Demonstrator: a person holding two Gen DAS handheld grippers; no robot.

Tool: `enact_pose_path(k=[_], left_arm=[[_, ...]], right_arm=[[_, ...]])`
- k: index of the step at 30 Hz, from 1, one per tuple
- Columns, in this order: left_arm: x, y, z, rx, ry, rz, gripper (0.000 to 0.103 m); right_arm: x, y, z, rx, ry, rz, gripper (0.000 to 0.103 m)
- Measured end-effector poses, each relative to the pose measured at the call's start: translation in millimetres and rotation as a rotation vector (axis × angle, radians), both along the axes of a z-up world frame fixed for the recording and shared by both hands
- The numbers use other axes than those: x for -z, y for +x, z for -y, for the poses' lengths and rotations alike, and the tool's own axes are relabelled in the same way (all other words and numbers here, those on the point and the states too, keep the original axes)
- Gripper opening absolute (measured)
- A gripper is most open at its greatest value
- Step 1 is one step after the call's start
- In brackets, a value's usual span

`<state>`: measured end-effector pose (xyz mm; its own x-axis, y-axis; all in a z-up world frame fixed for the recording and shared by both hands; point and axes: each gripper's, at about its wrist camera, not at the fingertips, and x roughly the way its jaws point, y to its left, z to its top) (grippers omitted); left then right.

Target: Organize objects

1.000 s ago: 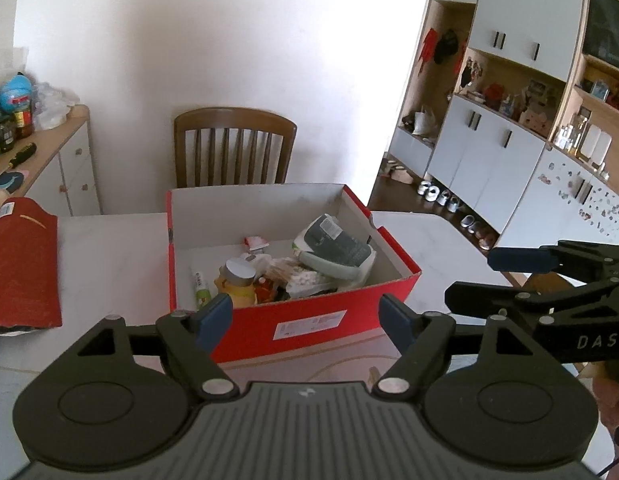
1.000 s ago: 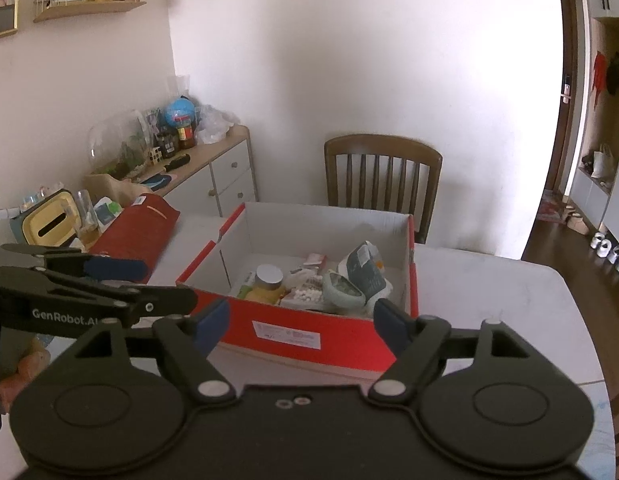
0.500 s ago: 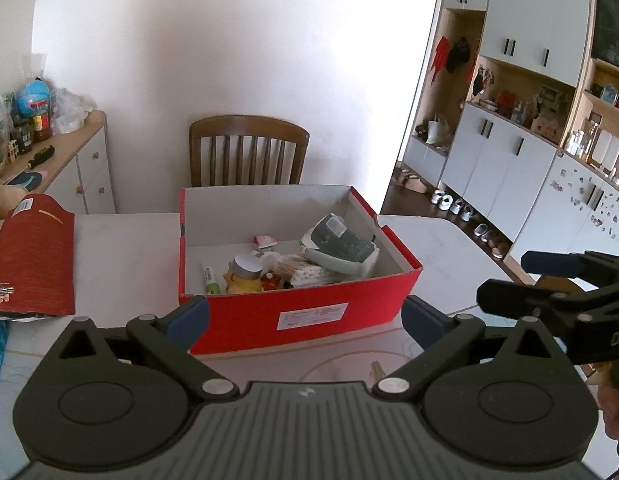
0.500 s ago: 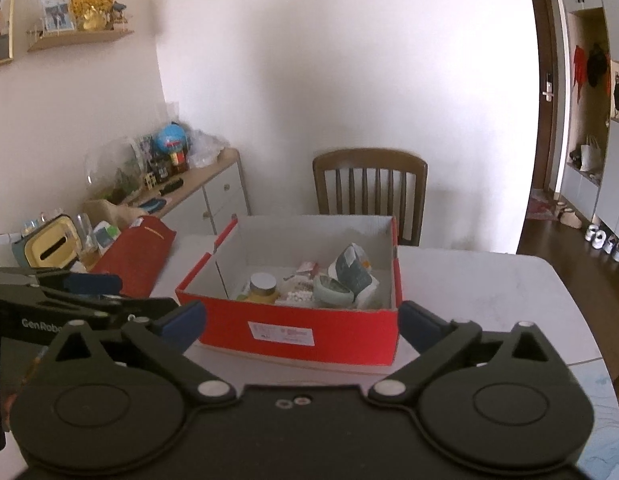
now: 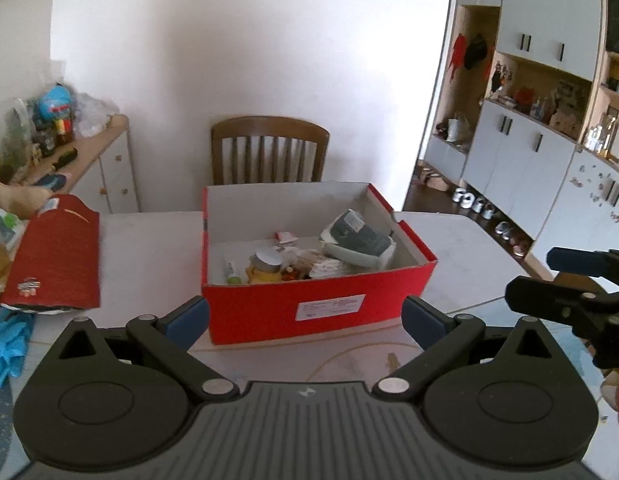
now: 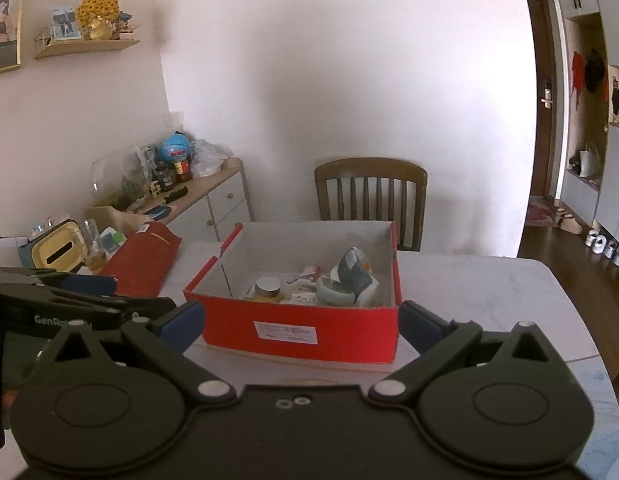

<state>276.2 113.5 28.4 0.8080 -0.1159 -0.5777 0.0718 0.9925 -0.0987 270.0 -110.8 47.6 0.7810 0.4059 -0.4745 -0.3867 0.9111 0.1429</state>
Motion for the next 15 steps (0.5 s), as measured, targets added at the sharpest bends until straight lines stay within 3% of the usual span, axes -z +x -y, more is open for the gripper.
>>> enact_pose_path(k=[15], left_arm=[[-1.2, 2.0, 5.5, 0.002, 0.003, 0.006, 0.102]], right_arm=[[7.1, -3.0, 7.9, 0.020, 0.011, -0.015, 0.103]])
